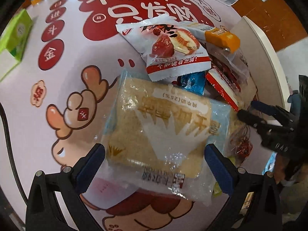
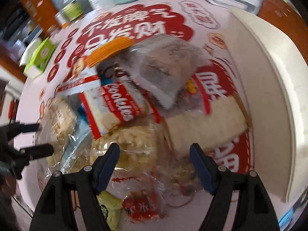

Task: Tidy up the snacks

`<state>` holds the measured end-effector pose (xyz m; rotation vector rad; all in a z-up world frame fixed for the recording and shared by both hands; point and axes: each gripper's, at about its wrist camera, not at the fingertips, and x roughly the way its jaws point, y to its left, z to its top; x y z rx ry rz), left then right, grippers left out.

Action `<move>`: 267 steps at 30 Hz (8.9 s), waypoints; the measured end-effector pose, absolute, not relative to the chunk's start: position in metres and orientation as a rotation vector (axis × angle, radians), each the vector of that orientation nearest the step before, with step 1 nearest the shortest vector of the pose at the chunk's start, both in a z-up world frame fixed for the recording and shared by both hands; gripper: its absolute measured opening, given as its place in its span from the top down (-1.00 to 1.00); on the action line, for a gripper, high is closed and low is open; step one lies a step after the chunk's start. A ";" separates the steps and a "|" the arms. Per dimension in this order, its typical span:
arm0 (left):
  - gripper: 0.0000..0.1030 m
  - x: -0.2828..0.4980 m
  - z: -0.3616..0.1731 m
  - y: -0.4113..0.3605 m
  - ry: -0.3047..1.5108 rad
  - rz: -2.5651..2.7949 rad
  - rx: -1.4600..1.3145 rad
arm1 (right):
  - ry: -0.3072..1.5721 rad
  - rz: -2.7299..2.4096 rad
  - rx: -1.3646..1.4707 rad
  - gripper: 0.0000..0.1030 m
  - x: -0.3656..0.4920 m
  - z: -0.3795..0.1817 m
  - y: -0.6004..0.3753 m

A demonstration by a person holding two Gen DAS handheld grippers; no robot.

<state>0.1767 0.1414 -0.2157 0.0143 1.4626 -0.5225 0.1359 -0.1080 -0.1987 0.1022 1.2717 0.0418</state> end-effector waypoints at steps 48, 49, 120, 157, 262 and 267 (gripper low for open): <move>0.97 0.165 -0.065 0.115 1.168 -0.643 -0.144 | 1.007 0.106 0.180 0.50 0.080 -0.073 -0.127; 0.97 0.162 -0.054 0.115 1.142 -0.657 -0.143 | 0.983 0.098 0.173 0.50 0.077 -0.064 -0.127; -0.99 0.110 0.002 -0.166 0.879 -0.282 0.009 | 0.871 -0.072 0.060 0.00 0.073 -0.038 -0.341; -0.99 0.065 0.011 0.051 0.842 -0.235 0.019 | 0.815 -0.145 0.058 0.00 0.022 -0.010 -0.171; 0.07 0.083 -0.006 -0.026 0.928 -0.295 -0.030 | 0.729 -0.097 0.108 0.15 0.020 -0.026 -0.194; 0.07 0.091 0.030 -0.083 0.836 -0.331 -0.004 | 0.652 -0.123 0.119 0.15 0.024 0.000 -0.242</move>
